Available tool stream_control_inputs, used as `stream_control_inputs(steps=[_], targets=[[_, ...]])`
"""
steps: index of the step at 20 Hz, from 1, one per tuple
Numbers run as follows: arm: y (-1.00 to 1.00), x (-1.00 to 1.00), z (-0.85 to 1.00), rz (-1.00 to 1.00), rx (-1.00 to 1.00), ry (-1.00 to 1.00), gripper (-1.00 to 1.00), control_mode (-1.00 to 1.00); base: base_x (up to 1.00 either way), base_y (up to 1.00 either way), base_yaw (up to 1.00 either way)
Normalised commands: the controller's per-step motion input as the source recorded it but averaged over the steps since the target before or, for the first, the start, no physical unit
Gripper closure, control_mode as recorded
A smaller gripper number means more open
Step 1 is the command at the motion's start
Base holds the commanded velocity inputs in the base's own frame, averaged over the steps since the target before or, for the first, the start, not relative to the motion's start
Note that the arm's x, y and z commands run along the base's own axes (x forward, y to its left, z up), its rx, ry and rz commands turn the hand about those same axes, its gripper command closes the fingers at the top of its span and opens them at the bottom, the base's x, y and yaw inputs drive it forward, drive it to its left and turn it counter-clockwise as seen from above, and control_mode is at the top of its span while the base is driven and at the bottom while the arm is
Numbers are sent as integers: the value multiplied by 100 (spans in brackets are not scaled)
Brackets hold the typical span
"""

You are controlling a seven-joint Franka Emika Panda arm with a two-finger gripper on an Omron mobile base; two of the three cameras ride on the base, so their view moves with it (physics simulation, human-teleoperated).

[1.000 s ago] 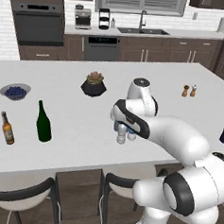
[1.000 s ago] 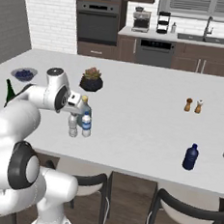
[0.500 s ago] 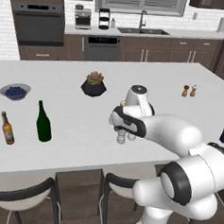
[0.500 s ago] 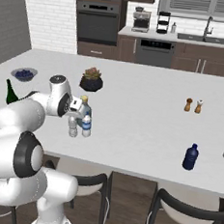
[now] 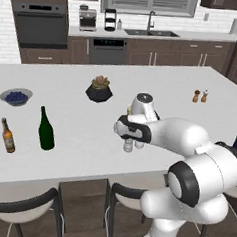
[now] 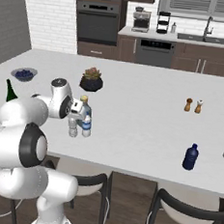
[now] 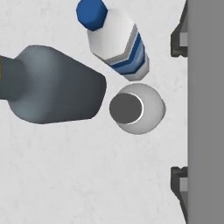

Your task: Move the plastic bottles in the middle to the plastics group, and the glass bottles in the middle to the glass group.

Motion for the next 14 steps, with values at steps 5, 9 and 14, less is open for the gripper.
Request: stream_control_inputs(steps=[5, 9, 14], targets=[[12, 17, -3, 0, 0, 0, -100, -100, 0, 0, 0], [1, 1, -5, 0, 0, 0, -100, -100, 0, 0, 0], [0, 1, -2, -2, 0, 0, -100, -100, 0, 0, 0]])
